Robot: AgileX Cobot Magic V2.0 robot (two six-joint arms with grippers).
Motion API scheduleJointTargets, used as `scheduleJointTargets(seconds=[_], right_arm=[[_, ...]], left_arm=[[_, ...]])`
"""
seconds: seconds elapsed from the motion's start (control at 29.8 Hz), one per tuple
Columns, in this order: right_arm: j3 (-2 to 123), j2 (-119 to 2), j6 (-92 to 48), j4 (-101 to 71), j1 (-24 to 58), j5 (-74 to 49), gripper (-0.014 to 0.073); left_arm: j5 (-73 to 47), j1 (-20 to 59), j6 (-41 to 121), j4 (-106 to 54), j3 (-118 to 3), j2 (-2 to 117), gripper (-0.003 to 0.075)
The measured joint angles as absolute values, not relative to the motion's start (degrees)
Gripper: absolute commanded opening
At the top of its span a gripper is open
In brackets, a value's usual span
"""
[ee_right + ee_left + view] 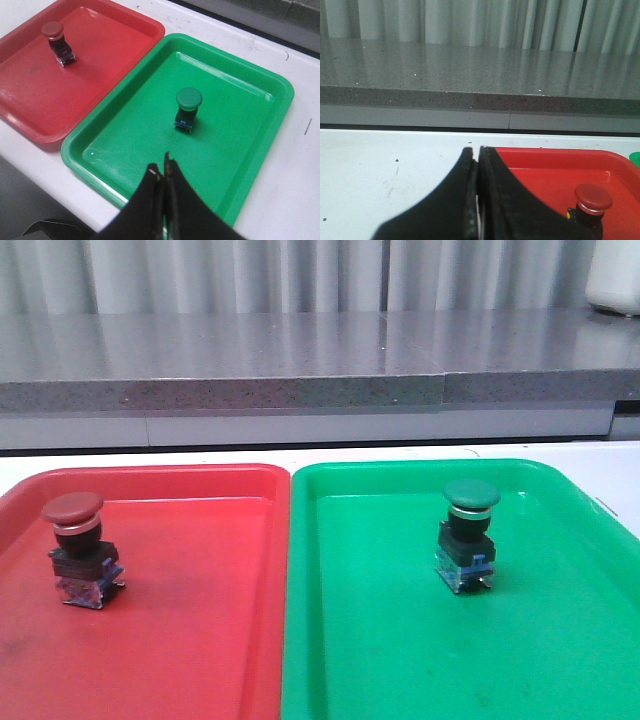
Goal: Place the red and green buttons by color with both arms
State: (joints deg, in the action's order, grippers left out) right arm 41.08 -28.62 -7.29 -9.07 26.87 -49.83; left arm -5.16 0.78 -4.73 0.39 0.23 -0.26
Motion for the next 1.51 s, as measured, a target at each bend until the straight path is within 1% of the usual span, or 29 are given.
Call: scheduleJointTargets(seconds=[1.34, 1.51], right_arm=[[41.08, -28.62, -7.29, -9.07, 26.87, -49.83, -0.0108], [38.92, -26.33, -7.29, -8.58, 26.04, -48.08, -0.0108]], left_arm=[[-3.63, 0.78, -4.73, 0.39, 0.23, -0.26, -0.002], [-3.53, 0.78, -4.73, 0.39, 0.23, -0.26, -0.002]])
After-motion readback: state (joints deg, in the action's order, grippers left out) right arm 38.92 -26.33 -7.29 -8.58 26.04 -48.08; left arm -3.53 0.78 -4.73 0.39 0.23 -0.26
